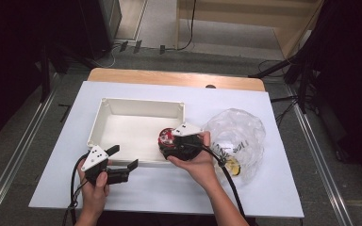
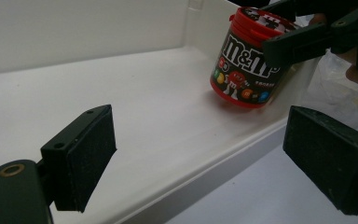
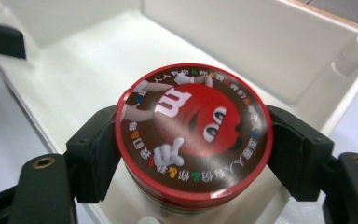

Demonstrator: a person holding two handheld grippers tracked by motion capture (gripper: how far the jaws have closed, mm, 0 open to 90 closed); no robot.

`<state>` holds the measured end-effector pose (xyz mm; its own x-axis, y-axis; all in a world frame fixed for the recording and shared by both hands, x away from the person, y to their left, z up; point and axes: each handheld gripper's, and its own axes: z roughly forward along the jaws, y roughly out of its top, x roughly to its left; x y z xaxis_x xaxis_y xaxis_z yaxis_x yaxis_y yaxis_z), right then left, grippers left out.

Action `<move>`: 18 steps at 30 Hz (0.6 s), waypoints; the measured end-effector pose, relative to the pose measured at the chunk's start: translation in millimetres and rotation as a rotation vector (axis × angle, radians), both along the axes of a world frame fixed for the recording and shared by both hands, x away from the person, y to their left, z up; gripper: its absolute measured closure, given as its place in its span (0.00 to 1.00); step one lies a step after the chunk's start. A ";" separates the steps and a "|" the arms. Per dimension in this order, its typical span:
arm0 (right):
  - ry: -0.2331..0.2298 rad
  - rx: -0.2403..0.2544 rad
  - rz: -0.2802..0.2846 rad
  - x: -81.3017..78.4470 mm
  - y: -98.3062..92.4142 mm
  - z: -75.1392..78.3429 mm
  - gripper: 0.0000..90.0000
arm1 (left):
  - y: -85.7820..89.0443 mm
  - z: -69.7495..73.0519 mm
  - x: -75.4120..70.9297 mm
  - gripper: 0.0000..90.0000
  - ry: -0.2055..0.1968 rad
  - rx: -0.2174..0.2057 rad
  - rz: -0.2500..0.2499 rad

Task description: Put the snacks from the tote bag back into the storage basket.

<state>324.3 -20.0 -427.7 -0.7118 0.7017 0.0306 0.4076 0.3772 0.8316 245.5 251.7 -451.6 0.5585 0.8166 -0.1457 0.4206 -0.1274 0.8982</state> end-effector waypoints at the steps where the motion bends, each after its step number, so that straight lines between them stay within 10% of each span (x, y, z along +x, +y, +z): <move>1: -0.012 -0.014 0.005 -0.6 1.0 -1.1 0.28 | -0.1 0.0 0.0 0.11 0.000 0.000 0.000; 18: -0.054 -0.047 -0.012 -3.0 -1.5 3.5 0.28 | -0.6 -0.4 0.5 0.11 0.001 -0.001 0.001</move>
